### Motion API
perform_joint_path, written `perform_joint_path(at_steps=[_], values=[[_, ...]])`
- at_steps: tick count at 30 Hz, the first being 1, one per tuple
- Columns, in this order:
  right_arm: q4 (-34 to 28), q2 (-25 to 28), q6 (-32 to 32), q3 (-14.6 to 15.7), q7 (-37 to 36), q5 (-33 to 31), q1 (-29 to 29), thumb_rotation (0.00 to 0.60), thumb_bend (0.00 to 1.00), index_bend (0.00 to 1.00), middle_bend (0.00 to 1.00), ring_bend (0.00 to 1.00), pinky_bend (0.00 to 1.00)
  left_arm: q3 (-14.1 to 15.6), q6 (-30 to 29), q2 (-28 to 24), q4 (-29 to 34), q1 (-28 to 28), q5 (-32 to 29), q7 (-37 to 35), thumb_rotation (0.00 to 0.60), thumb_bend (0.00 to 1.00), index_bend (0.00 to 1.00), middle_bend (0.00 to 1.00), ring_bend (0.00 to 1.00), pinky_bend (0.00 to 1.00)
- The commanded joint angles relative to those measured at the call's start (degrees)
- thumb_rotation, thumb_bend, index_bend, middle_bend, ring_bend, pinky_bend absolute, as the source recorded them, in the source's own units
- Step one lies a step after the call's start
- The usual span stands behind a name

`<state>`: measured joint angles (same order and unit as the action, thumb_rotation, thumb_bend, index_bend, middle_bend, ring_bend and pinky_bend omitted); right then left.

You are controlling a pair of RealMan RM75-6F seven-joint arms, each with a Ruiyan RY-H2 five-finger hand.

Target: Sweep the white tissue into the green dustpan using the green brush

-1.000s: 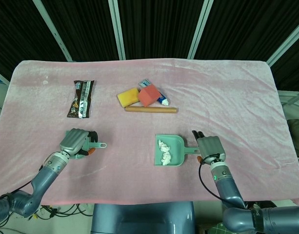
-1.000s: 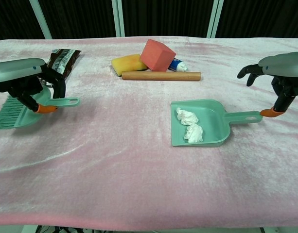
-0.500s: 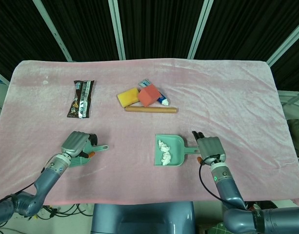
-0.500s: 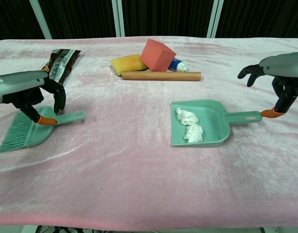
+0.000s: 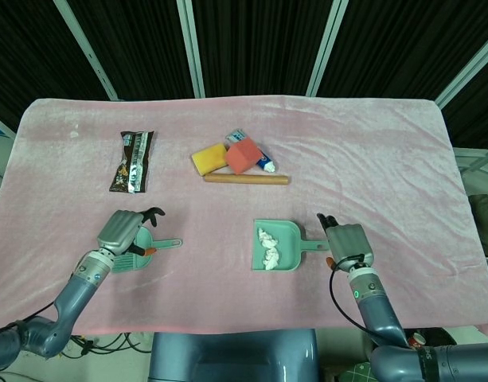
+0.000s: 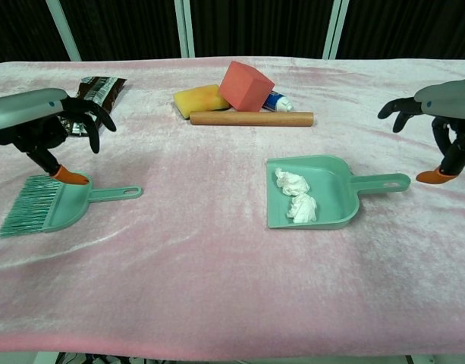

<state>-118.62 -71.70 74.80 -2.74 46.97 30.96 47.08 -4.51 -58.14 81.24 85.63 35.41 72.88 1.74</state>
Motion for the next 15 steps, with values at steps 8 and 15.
perform_joint_path(at_steps=[8,15], values=[[2.45,10.95,6.78,8.94,-18.72,27.44,-14.44,0.600,0.15,0.00,0.00,0.00,0.21,5.21,-20.61,-13.15,12.14,-12.07,11.34,7.40,0.600,0.00,0.07,0.06,0.07,0.30],[8.36,13.49,11.81,12.05,-33.26,39.76,-23.92,0.600,0.14,0.00,0.00,0.00,0.19,7.50,-30.68,-16.30,11.97,-20.37,13.24,7.55,0.600,0.00,0.01,0.00,0.00,0.18]])
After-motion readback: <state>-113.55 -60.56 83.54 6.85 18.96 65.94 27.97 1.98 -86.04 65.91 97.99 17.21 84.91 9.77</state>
